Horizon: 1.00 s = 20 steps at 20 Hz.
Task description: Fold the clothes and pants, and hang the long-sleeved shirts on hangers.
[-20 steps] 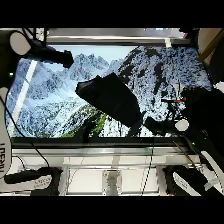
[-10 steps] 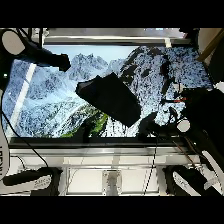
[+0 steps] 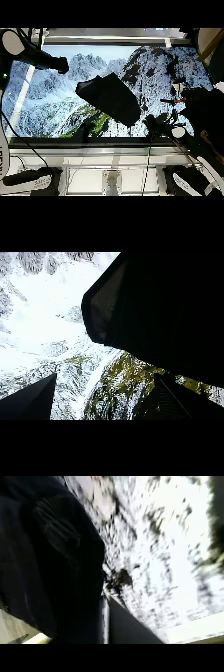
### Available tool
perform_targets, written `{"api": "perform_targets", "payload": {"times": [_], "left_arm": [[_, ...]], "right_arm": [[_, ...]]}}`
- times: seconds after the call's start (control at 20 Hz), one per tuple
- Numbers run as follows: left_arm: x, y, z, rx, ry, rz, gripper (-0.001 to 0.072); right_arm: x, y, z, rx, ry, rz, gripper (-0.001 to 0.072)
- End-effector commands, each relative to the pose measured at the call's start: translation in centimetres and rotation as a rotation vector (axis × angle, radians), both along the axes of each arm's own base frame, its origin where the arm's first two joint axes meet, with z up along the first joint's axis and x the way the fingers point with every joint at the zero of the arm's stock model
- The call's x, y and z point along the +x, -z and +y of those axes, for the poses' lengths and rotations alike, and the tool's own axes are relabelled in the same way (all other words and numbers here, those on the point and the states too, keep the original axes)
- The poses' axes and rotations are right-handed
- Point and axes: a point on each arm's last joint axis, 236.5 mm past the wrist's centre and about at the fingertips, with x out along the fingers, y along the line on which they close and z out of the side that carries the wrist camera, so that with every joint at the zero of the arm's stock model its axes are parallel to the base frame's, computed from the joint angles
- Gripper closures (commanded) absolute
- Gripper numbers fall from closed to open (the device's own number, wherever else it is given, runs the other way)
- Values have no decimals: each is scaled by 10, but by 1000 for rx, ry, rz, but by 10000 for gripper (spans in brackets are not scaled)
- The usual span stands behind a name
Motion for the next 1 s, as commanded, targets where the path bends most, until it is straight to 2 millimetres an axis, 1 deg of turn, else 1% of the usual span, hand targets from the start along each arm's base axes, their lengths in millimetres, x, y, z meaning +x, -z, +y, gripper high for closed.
{"api": "perform_targets", "payload": {"times": [0.0,0.1,0.15,0.2,0.25,0.3,0.4,0.45,0.55,0.65,0.7,0.95], "left_arm": [[1,0,0,1,-1,-4,8],[1,0,0,1,0,-4,8],[1,0,0,0,-1,-4,8],[1,-1,0,0,-1,-4,8],[1,-1,0,0,-1,-4,8],[1,-1,0,0,-1,-4,8],[1,-1,0,0,-1,-4,8],[1,0,0,1,0,-4,8],[1,0,0,0,0,-3,8],[1,0,0,1,0,-3,7],[1,0,0,1,0,-3,8],[1,0,0,1,0,-3,8]], "right_arm": [[-6,0,17,20,-32,-23,687],[-4,0,15,16,-26,-28,677],[2,-1,9,-5,-4,-53,537],[9,-3,0,-37,17,-86,299],[17,-6,-7,-57,49,-115,125],[20,-8,-10,-50,72,-121,87],[23,-11,-5,5,115,-96,89],[16,-4,1,49,124,-39,88],[2,13,13,62,82,42,85],[-5,25,20,70,81,90,85],[-6,27,21,75,87,99,85],[0,22,24,75,67,54,102]]}}
